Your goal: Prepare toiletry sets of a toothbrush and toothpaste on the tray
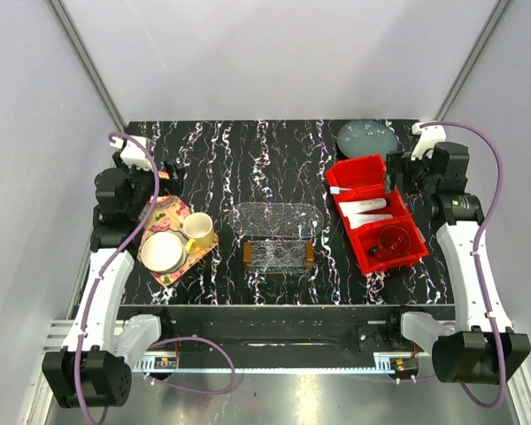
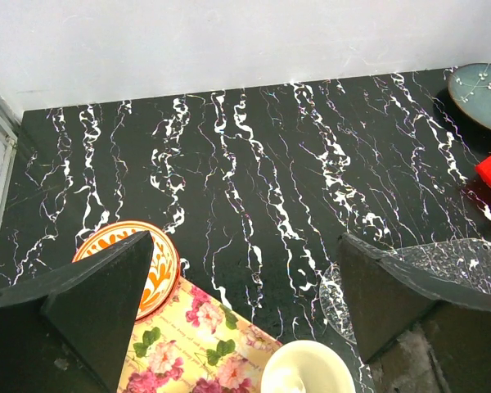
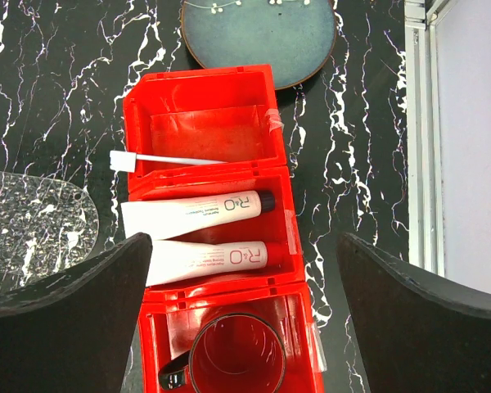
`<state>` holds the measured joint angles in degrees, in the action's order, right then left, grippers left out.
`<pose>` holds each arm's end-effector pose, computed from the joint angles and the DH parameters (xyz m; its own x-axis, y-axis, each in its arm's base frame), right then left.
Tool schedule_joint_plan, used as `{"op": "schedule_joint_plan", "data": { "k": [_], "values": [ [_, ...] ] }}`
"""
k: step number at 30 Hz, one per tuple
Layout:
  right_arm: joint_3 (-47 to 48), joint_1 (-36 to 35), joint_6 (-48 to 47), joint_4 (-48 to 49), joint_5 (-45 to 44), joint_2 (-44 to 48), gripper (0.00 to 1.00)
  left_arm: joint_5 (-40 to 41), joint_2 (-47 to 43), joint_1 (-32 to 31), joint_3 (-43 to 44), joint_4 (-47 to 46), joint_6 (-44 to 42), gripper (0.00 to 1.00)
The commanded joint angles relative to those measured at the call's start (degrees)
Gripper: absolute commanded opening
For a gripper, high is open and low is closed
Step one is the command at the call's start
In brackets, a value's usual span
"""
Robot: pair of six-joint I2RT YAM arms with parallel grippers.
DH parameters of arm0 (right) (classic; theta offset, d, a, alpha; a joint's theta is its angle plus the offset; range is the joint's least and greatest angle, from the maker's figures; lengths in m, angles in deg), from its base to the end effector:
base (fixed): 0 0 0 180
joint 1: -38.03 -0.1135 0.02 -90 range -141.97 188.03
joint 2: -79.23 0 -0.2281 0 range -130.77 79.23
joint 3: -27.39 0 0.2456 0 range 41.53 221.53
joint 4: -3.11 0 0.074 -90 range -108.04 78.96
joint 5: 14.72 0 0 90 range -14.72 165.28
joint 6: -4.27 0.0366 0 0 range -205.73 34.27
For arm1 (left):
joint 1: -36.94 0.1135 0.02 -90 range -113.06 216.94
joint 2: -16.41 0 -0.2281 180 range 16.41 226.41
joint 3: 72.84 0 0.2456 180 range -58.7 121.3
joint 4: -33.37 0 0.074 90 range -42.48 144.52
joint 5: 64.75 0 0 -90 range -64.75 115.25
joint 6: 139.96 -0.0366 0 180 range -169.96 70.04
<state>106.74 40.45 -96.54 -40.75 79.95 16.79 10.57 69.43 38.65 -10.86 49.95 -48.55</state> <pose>0.2478 -0.0075 0.3371 -0.4391 -0.1685 -0.8825 -0.1148 0.9847 -0.1309 0.2340 -0.0023 0.3195 -0.1380 -0.0279 -0.9900 0.2189 0.9740 -0.0580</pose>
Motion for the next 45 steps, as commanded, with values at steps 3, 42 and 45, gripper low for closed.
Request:
{"op": "schedule_joint_plan", "data": {
  "k": [3,42,45],
  "values": [
    [1.06,-0.04,-1.06,0.71,1.05,0.65,1.0,-1.41,-0.1,0.13,0.42,-2.88,-0.71,0.99],
    [9.15,-9.5,-11.68,-16.42,11.85,-9.73,0.91,-7.03,4.46,-0.04,6.57,10.48,-6.77,0.99],
    [8.27,-17.06,-14.24,-17.83,11.95,-9.81,0.95,-7.03,5.17,-0.04,6.57,10.31,-6.68,0.99]
  ]
}}
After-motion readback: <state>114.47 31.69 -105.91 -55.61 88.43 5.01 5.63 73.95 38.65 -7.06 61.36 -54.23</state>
